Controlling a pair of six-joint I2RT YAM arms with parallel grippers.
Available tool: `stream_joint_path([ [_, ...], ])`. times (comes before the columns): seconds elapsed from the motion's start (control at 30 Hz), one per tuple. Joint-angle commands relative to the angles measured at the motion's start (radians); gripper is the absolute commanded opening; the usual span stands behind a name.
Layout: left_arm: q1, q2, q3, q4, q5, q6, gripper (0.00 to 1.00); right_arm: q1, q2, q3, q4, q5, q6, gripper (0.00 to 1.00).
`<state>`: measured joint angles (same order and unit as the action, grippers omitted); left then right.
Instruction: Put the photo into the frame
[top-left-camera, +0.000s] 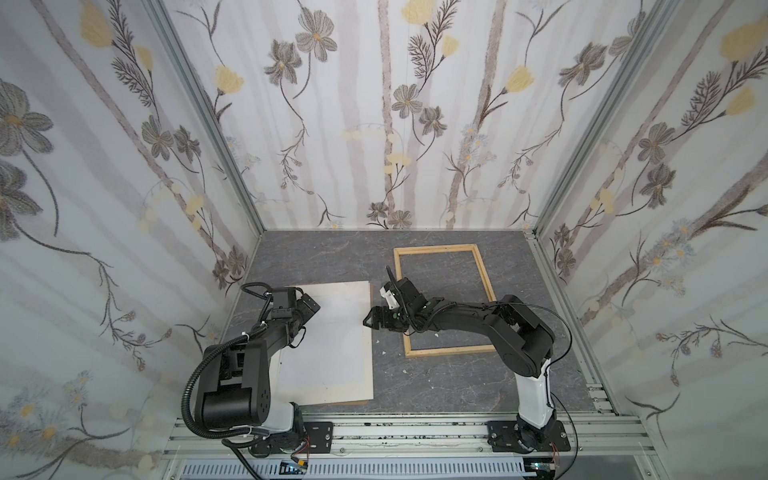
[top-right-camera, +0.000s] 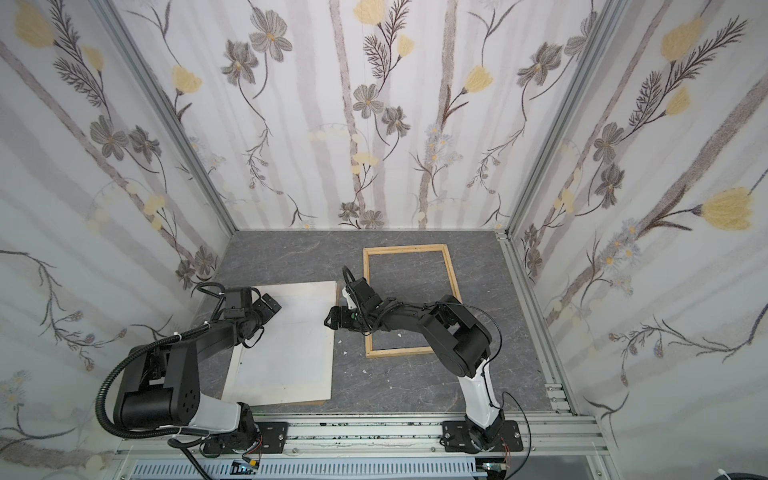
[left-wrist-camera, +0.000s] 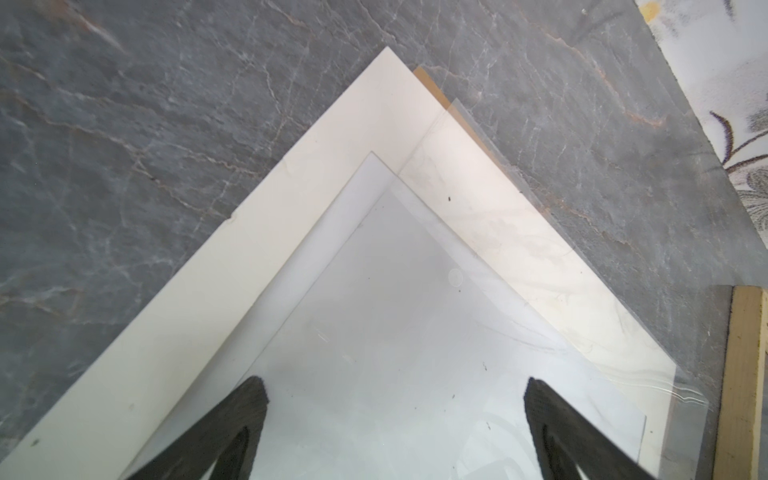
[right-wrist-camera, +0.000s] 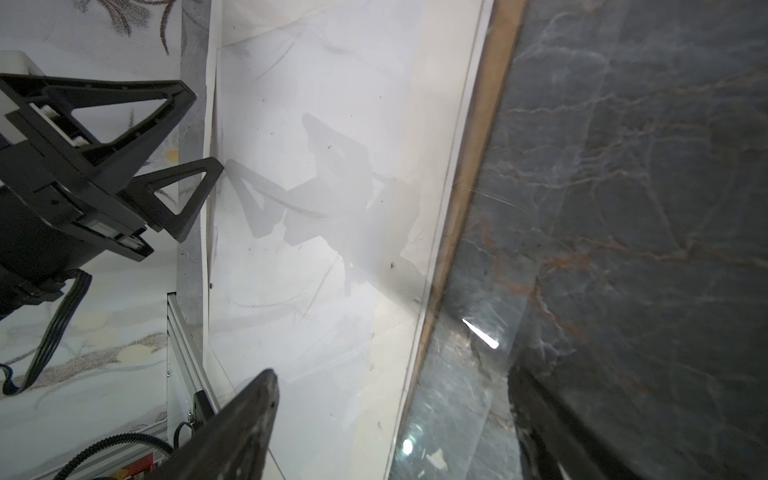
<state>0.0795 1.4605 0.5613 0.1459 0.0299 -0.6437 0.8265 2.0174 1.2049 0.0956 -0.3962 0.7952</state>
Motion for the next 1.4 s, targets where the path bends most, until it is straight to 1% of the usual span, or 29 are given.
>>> stream_joint_path([
  [0.0, 0.001, 0.010, -0.031, -0.023, 0.023, -0.025, 1.00, -0.028, 0.006, -0.036, 0.081, -0.050, 0.068, 0.84],
  [0.1, 0.001, 0.011, -0.054, -0.007, 0.031, -0.032, 1.00, -0.039, -0.006, -0.076, 0.162, -0.065, 0.107, 0.83],
  [0.2, 0.000, 0.015, -0.073, 0.012, 0.051, -0.043, 1.00, -0.044, -0.008, -0.101, 0.254, -0.111, 0.144, 0.82],
  [0.3, 0.001, 0.020, -0.085, 0.026, 0.063, -0.053, 1.00, -0.046, -0.013, -0.119, 0.366, -0.159, 0.189, 0.79],
  [0.43, 0.000, 0.015, -0.087, 0.026, 0.066, -0.060, 1.00, -0.044, -0.026, -0.121, 0.436, -0.192, 0.218, 0.74],
  [0.53, 0.001, 0.003, -0.086, 0.021, 0.066, -0.062, 1.00, -0.042, -0.051, -0.131, 0.494, -0.211, 0.233, 0.68],
  [0.63, 0.000, -0.014, -0.091, 0.017, 0.068, -0.066, 1.00, -0.034, -0.084, -0.165, 0.625, -0.246, 0.238, 0.67],
  [0.67, 0.001, -0.020, -0.094, 0.018, 0.067, -0.068, 1.00, -0.028, -0.083, -0.153, 0.581, -0.241, 0.210, 0.67],
  [0.7, 0.002, -0.024, -0.096, 0.020, 0.066, -0.069, 1.00, -0.022, -0.072, -0.126, 0.477, -0.222, 0.177, 0.67],
  [0.73, 0.001, -0.028, -0.100, 0.022, 0.066, -0.071, 1.00, -0.016, -0.052, -0.081, 0.361, -0.202, 0.139, 0.65],
  [0.77, 0.001, -0.031, -0.102, 0.026, 0.067, -0.073, 1.00, -0.013, -0.027, -0.048, 0.294, -0.206, 0.103, 0.62],
  [0.8, 0.000, -0.032, -0.104, 0.027, 0.068, -0.074, 1.00, -0.013, -0.013, -0.057, 0.326, -0.232, 0.109, 0.61],
  [0.83, 0.001, -0.031, -0.103, 0.027, 0.070, -0.076, 1.00, -0.013, -0.012, -0.090, 0.404, -0.255, 0.145, 0.59],
  [0.87, 0.000, -0.029, -0.104, 0.028, 0.070, -0.075, 1.00, 0.018, -0.016, -0.138, 0.529, -0.279, 0.208, 0.56],
  [0.9, 0.001, -0.029, -0.106, 0.028, 0.071, -0.076, 1.00, 0.021, -0.018, -0.164, 0.595, -0.293, 0.243, 0.54],
  [0.97, 0.001, -0.028, -0.115, 0.037, 0.078, -0.082, 1.00, 0.027, -0.026, -0.160, 0.574, -0.285, 0.237, 0.52],
  [1.07, 0.000, -0.031, -0.124, 0.050, 0.094, -0.091, 1.00, 0.035, -0.024, -0.120, 0.467, -0.259, 0.199, 0.53],
  [1.13, 0.002, -0.035, -0.126, 0.050, 0.097, -0.092, 1.00, 0.039, -0.015, -0.109, 0.451, -0.250, 0.203, 0.54],
  [1.17, 0.000, -0.038, -0.128, 0.050, 0.099, -0.094, 0.99, 0.039, -0.013, -0.110, 0.460, -0.245, 0.216, 0.50],
  [1.2, 0.001, -0.044, -0.131, 0.052, 0.102, -0.096, 0.99, 0.037, -0.010, -0.111, 0.469, -0.242, 0.231, 0.41],
  [1.23, 0.000, -0.051, -0.134, 0.052, 0.105, -0.098, 0.99, 0.036, -0.007, -0.110, 0.472, -0.241, 0.240, 0.38],
  [1.33, 0.000, -0.074, -0.143, 0.051, 0.111, -0.103, 0.99, 0.021, -0.001, -0.068, 0.429, -0.229, 0.245, 0.38],
  [1.37, 0.000, -0.084, -0.145, 0.050, 0.114, -0.106, 0.99, 0.018, -0.007, -0.048, 0.390, -0.197, 0.235, 0.42],
])
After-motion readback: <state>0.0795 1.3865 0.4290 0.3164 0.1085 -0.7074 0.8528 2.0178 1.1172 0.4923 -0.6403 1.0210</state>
